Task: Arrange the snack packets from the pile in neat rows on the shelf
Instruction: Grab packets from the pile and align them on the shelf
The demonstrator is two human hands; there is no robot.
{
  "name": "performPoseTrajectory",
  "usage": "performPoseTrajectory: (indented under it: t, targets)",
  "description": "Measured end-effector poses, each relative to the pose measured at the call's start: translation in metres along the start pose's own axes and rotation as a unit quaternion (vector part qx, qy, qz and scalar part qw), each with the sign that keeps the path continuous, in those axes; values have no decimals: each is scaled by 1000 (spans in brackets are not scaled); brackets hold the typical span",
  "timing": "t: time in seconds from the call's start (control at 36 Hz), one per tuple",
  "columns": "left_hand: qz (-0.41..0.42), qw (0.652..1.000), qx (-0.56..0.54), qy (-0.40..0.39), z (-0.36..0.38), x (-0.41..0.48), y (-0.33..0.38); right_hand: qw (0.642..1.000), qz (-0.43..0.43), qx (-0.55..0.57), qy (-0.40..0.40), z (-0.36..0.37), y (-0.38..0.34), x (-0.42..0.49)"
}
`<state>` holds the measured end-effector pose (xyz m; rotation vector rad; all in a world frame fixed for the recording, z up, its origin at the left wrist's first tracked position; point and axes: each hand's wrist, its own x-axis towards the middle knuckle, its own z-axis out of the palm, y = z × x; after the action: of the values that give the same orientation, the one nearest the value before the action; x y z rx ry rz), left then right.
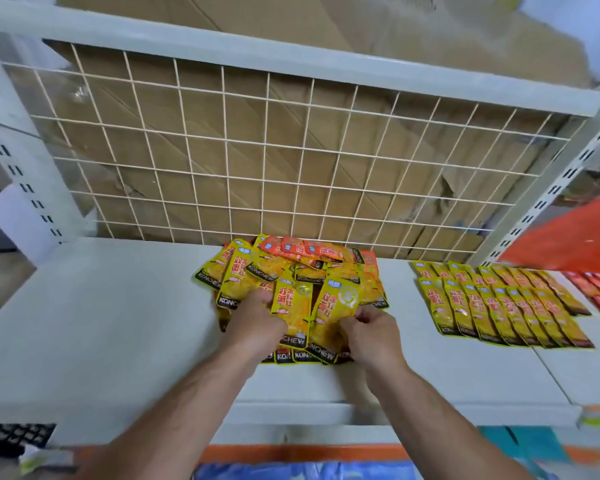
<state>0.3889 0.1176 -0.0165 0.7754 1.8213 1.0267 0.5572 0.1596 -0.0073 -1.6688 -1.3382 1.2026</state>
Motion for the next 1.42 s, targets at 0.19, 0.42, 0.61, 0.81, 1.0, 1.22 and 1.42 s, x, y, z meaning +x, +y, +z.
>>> performPoseTrajectory:
  t: [0.19, 0.42, 0.61, 0.81, 1.0, 1.22, 1.42]
  targets:
    - [24, 999, -6, -36, 24, -20, 4, 1000, -18, -10, -4, -41, 7, 7]
    - [47, 999, 4, -21, 73, -40, 14, 998, -16, 22, -64, -87, 27, 3]
    - [53, 997, -17, -61, 145, -82, 25, 995, -34, 15, -90, -156, 53, 9]
    - [39, 992, -87, -88, 227, -126, 42, 995, -68, -45, -66, -240, 80, 21]
    - [27, 985, -146, -84, 295, -144, 60, 989, -98, -106, -34, -307, 91, 36]
    - [47, 984, -141, -96, 333, -127, 73, 991, -90, -97, -23, -340, 98, 60]
    - [58, 985, -97, -130, 364, -100, 96, 985, -72, -152, 40, -368, 100, 84]
